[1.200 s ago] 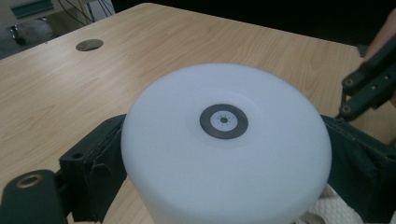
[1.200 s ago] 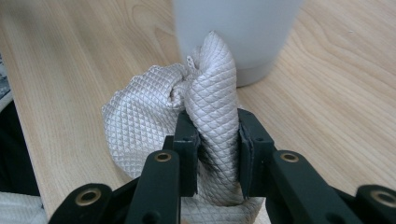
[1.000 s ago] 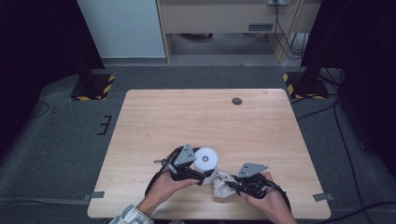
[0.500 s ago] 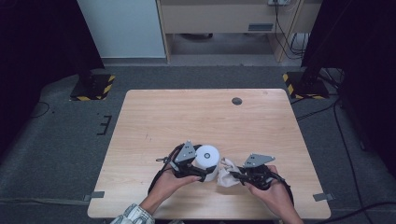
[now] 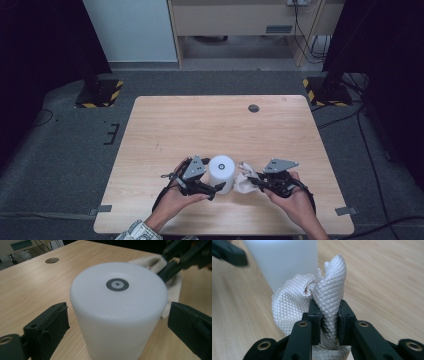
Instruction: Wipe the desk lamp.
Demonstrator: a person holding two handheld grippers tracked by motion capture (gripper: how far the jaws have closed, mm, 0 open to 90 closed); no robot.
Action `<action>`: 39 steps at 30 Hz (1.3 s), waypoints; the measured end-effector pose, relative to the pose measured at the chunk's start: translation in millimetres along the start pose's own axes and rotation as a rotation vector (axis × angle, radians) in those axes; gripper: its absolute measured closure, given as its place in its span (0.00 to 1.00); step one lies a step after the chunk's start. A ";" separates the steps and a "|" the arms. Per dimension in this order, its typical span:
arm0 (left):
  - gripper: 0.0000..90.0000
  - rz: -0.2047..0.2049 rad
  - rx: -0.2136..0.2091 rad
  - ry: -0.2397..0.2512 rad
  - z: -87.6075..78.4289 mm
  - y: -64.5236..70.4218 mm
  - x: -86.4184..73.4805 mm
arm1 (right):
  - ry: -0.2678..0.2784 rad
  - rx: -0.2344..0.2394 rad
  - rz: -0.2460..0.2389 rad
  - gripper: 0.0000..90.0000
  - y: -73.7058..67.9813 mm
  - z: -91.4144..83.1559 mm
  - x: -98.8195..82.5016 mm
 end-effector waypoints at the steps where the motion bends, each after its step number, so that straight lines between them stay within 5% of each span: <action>1: 0.06 -0.001 -0.003 -0.010 1.8 0.7 -1.5 | 0.007 0.000 -0.002 0.85 -1.0 -2.0 2.5; 13: 0.14 0.010 -0.022 -0.024 0.8 1.1 -4.0 | 0.061 0.029 -0.016 0.86 -7.6 -13.7 37.3; 17: 0.26 0.022 -0.033 -0.026 1.7 2.8 -5.4 | 0.080 0.039 -0.039 0.86 -16.1 -17.8 54.7; 27: 0.08 -0.008 -0.024 0.019 18.9 2.0 5.2 | 0.093 0.045 -0.022 0.86 -10.6 -20.0 55.0; 32: 0.07 -0.025 -0.022 0.049 32.7 1.0 15.0 | 0.101 0.058 -0.021 0.86 -13.0 -21.0 56.7; 39: 0.08 -0.010 -0.053 0.027 30.5 3.3 15.2 | 0.128 0.085 -0.023 0.86 -20.0 -24.8 63.3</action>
Point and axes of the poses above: each handheld gripper's, and its own axes: z roughly forward along the jaws, x roughly out of its top, y roughly to its right, the point moved 9 cm from there along z, roughly forward along the jaws, and after that the axes turned 7 degrees about z, right-handed, at the moved point
